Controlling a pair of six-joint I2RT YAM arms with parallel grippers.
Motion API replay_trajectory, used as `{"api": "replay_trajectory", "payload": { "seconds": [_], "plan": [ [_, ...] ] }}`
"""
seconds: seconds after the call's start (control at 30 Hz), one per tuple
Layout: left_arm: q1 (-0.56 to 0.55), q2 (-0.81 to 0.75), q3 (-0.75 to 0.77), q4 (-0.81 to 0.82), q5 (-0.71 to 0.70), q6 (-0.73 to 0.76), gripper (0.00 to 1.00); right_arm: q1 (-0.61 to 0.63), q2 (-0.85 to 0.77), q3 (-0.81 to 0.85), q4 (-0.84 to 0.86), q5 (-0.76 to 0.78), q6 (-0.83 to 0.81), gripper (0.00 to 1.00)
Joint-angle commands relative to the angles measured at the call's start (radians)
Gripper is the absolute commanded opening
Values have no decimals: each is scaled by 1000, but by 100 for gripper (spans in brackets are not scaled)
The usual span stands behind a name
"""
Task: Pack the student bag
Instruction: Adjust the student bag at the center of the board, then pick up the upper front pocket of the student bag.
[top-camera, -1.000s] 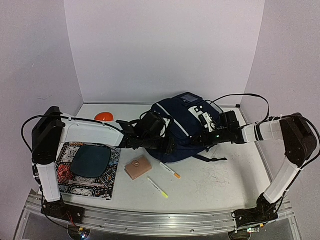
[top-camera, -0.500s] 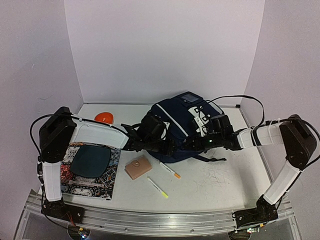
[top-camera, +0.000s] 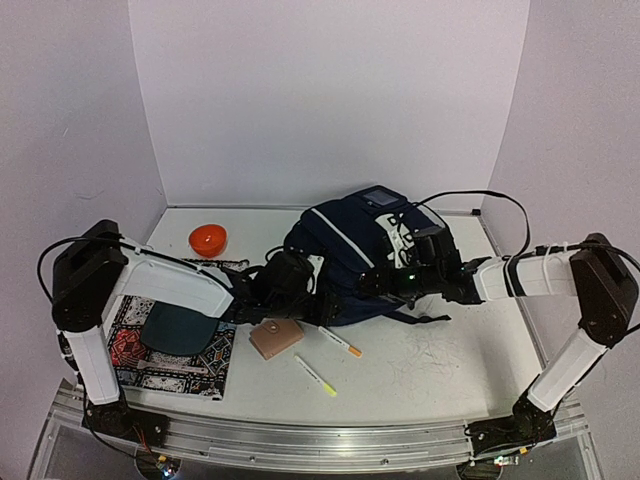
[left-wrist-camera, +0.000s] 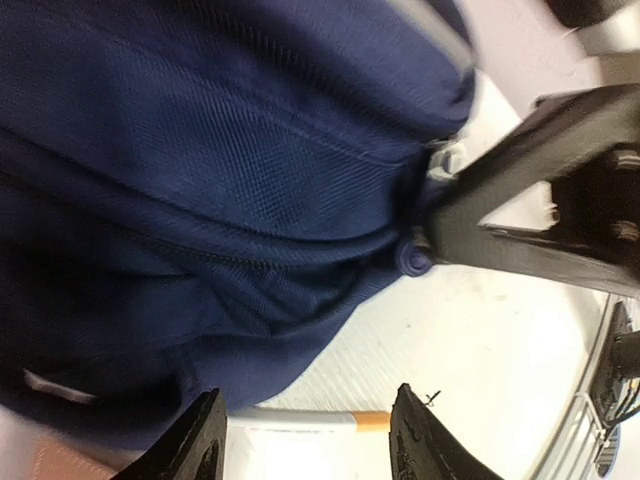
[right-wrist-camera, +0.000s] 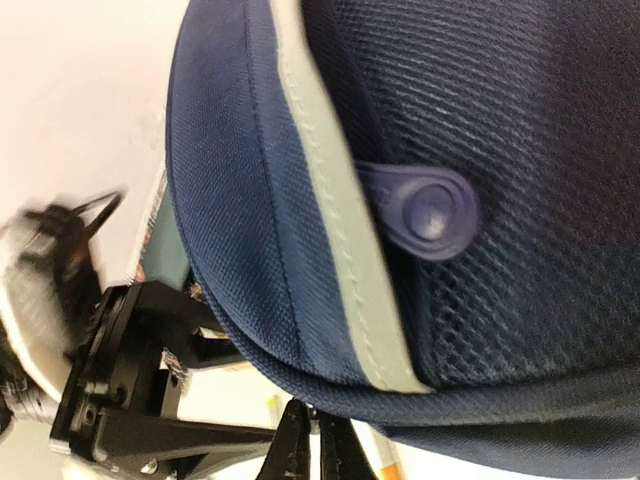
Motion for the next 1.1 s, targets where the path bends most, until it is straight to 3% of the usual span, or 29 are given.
{"api": "replay_trajectory", "payload": {
  "seconds": [0.0, 0.1, 0.53, 0.87, 1.07],
  "plan": [
    [-1, -150, -65, 75, -118, 39, 58, 29, -46, 40, 30, -41, 240, 0],
    [-2, -162, -71, 86, -123, 73, 61, 30, -64, 40, 28, -14, 290, 5],
    [-66, -75, 31, 93, -218, 241, 65, -19, -167, 35, -158, 120, 235, 48],
    [-147, 62, 181, 95, -435, 254, 65, -156, -266, -26, -229, 147, 201, 53],
    [-184, 166, 291, 93, -577, 128, 66, -192, -284, -40, -231, 183, 210, 54]
  ]
}}
